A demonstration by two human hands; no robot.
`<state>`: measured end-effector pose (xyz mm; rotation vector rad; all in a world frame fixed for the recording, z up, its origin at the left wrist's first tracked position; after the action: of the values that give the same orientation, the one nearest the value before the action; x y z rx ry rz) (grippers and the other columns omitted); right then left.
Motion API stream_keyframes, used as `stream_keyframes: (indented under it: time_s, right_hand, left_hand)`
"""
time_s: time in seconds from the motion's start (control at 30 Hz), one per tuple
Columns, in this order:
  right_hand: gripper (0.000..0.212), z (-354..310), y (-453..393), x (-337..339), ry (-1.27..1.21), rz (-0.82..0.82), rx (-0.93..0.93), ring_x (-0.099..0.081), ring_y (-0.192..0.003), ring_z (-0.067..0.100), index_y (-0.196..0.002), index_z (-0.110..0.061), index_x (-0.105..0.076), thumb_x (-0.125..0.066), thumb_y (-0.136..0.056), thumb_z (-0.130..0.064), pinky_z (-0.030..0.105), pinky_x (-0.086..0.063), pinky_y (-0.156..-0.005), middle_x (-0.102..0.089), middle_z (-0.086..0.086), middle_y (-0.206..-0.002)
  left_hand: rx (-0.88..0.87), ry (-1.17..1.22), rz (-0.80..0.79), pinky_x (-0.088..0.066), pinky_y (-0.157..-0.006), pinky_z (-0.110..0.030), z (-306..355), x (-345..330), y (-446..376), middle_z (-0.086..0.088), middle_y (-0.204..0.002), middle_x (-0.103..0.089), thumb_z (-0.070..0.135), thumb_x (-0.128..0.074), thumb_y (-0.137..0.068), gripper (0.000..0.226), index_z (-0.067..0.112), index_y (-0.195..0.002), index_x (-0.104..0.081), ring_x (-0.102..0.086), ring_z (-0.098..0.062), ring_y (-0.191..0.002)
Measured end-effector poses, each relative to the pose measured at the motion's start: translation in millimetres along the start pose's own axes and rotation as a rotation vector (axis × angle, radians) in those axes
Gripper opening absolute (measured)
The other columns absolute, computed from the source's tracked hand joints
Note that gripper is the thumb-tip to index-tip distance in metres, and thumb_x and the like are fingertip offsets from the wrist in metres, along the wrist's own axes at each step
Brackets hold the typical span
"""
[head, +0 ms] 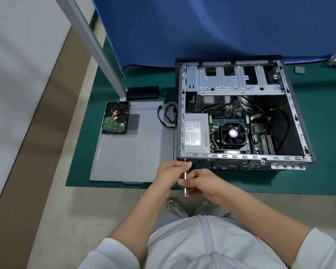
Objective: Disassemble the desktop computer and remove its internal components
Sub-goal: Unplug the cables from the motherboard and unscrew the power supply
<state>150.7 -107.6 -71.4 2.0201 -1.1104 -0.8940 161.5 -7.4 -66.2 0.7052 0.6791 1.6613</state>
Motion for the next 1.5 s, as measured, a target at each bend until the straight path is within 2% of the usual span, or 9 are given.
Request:
stream_keyframes:
  time_s: [0.17,0.33,0.43,0.53,0.67,0.8,1.0,1.17,1.5]
  right_hand:
    - [0.017,0.0,3.1,-10.7,-0.081,-0.127,-0.031,-0.064,-0.069,0.019,-0.089,-0.004,-0.063,-0.049,-0.094,0.004,0.029,-0.056,-0.068,-0.065,0.01,-0.079]
    - [0.02,3.8,3.2,-5.1,-0.077,-0.079,-0.033,-0.068,-0.068,0.019,-0.09,-0.002,-0.064,-0.046,-0.095,0.007,0.029,-0.057,-0.067,-0.068,0.01,-0.073]
    - [0.012,5.4,0.7,-4.2,-0.069,-0.036,-0.041,-0.071,-0.07,0.02,-0.086,-0.001,-0.061,-0.052,-0.093,0.003,0.029,-0.059,-0.063,-0.069,0.011,-0.072]
    - [0.003,6.6,-0.5,-1.7,-0.025,-0.002,-0.046,-0.072,-0.074,0.023,-0.093,-0.001,-0.056,-0.058,-0.091,-0.002,0.029,-0.057,-0.061,-0.071,0.011,-0.074]
    - [0.009,5.2,-0.5,-1.1,-0.025,0.004,-0.026,-0.07,-0.069,0.021,-0.094,-0.003,-0.054,-0.061,-0.09,-0.004,0.029,-0.056,-0.06,-0.069,0.01,-0.074]
    - [0.019,-2.5,2.4,-4.1,-0.005,-0.059,0.001,-0.067,-0.074,0.02,-0.097,-0.004,-0.06,-0.043,-0.097,0.003,0.032,-0.056,-0.073,-0.067,0.009,-0.083]
    - [0.018,-0.3,1.6,2.2,-0.029,0.008,-0.01,-0.066,-0.074,0.023,-0.092,-0.003,-0.062,-0.047,-0.094,0.007,0.038,-0.055,-0.077,-0.066,0.012,-0.084]
    - [0.008,-0.2,-0.8,11.4,0.043,0.075,-0.007,-0.063,-0.065,0.018,-0.081,-0.007,-0.061,-0.067,-0.085,-0.002,0.032,-0.057,-0.065,-0.065,0.007,-0.072]
    - [0.018,-12.4,-0.5,27.4,0.31,0.188,0.048,-0.057,-0.057,0.019,-0.079,-0.008,-0.055,-0.072,-0.081,-0.008,0.032,-0.056,-0.061,-0.058,0.005,-0.064]
  left_hand:
    - [0.026,0.022,-0.018,-0.049,-0.056,-0.018,-2.4,-2.2,-1.7,0.001,-0.089,-0.07,0.018,-0.063,-0.091,0.006,0.015,-0.09,-0.068,-0.064,-0.008,-0.069]
    - [0.014,0.02,-0.102,-0.053,-0.082,-0.027,-0.5,-6.9,0.8,-0.002,-0.098,-0.069,0.014,-0.052,-0.097,0.019,0.019,-0.088,-0.068,-0.065,-0.016,-0.091]
    - [0.009,-0.028,-0.091,-0.049,-0.093,-0.033,-0.5,-4.3,1.5,-0.001,-0.105,-0.069,0.026,-0.062,-0.091,0.009,0.021,-0.09,-0.069,-0.062,-0.017,-0.102]
    - [-0.002,-0.07,-0.024,-0.048,-0.086,-0.028,-2.1,2.0,-1.4,0.003,-0.105,-0.067,0.037,-0.074,-0.079,0.021,0.021,-0.092,-0.069,-0.058,-0.011,-0.101]
    - [-0.036,-0.04,0.022,-0.049,-0.079,-0.026,1.6,2.6,-4.2,-0.001,-0.099,-0.069,0.024,-0.074,-0.081,0.016,0.015,-0.092,-0.07,-0.061,-0.013,-0.096]
    - [-0.019,0.014,-0.003,-0.049,-0.058,-0.016,0.8,-0.9,-4.4,0.003,-0.084,-0.07,0.016,-0.065,-0.089,0.005,0.015,-0.089,-0.07,-0.064,-0.005,-0.066]
    - [0.014,0.064,-0.122,-0.052,-0.079,-0.027,-3.8,-9.8,-1.9,0.005,-0.095,-0.071,0.013,-0.052,-0.097,0.018,0.021,-0.093,-0.068,-0.064,-0.012,-0.087]
    - [0.022,0.077,-0.107,-0.048,-0.096,-0.038,-3.4,-4.6,-3.6,0.005,-0.096,-0.074,0.03,-0.068,-0.086,0.017,0.017,-0.096,-0.069,-0.064,-0.017,-0.104]
    - [-0.026,0.117,0.015,-0.047,-0.086,-0.028,-1.9,1.5,-5.7,0.004,-0.086,-0.075,0.028,-0.072,-0.082,0.015,0.015,-0.091,-0.07,-0.065,-0.014,-0.099]
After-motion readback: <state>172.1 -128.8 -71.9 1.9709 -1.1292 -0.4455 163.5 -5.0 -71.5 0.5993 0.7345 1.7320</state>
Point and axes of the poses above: each hand's wrist, its own y-axis away from the middle knuckle, its own x-axis out of the back of the hand, z = x × y, the point moved 10 cm from there along -y, towards the middle knuckle
